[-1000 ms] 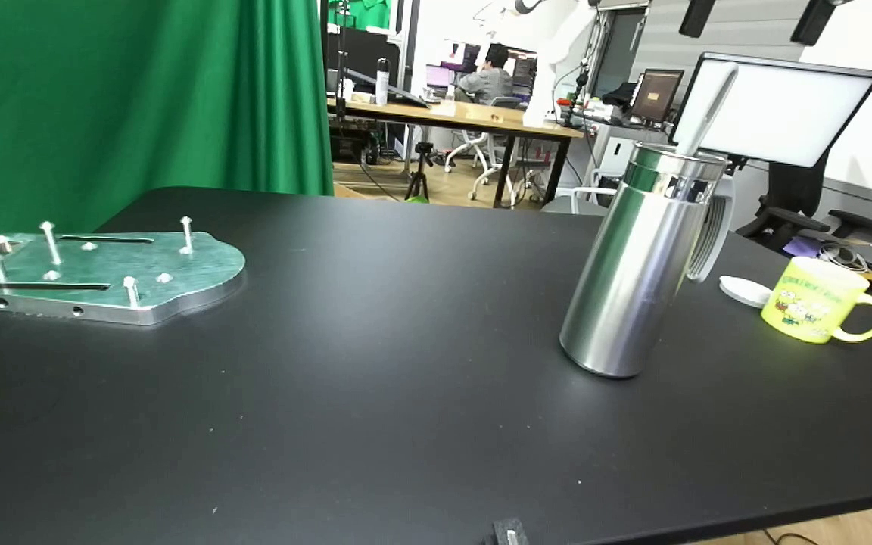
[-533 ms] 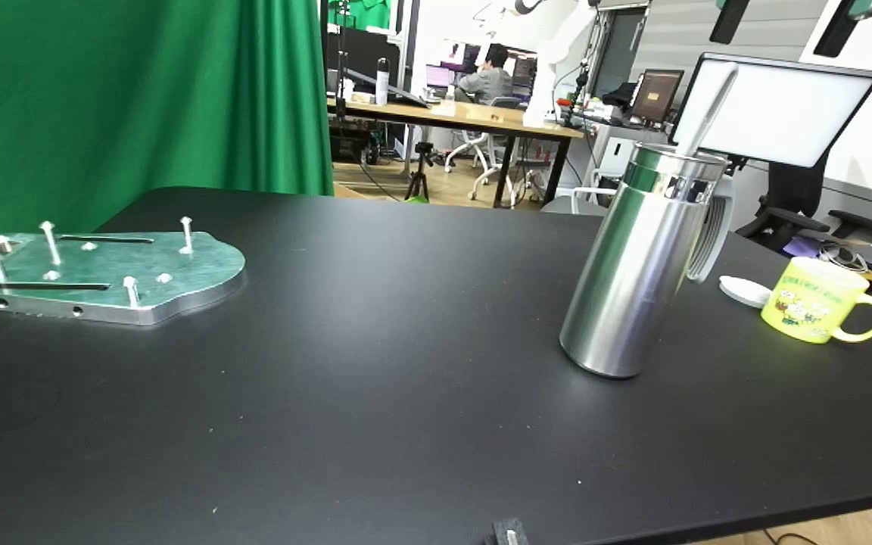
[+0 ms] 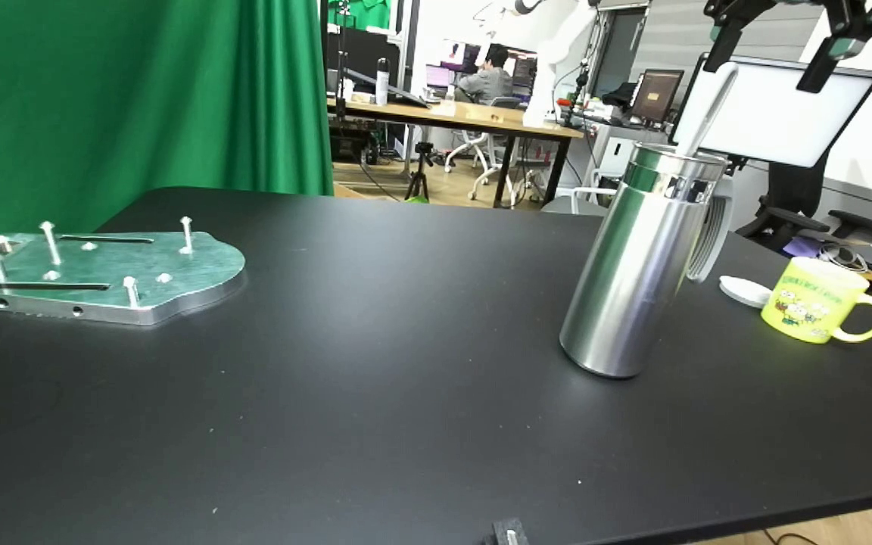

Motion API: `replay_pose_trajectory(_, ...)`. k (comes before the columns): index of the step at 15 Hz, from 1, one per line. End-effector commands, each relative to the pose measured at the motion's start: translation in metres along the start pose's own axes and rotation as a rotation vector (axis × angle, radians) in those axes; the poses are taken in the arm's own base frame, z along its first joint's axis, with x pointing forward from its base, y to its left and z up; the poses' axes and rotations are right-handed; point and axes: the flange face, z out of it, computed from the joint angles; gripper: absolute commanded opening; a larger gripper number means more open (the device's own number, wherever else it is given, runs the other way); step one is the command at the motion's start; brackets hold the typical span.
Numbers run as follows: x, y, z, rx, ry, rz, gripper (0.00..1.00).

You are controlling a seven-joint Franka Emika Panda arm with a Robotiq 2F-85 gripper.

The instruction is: Clean the inside of the flask using the bottle brush

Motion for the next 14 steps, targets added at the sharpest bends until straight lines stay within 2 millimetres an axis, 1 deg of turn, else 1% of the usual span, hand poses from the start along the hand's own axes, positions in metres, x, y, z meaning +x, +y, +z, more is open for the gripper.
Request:
replay_pose_trajectory(1,0.005,-0.004,0.003,-0.005,-0.054,0.017,1.0)
replay_pose_trajectory(5,0.006,-0.008,0.009,-0.012,-0.086,0.023,1.0)
replay_pose_trajectory(14,-0.001,-0.019,0.023,-0.039,-0.113,0.009,1.0)
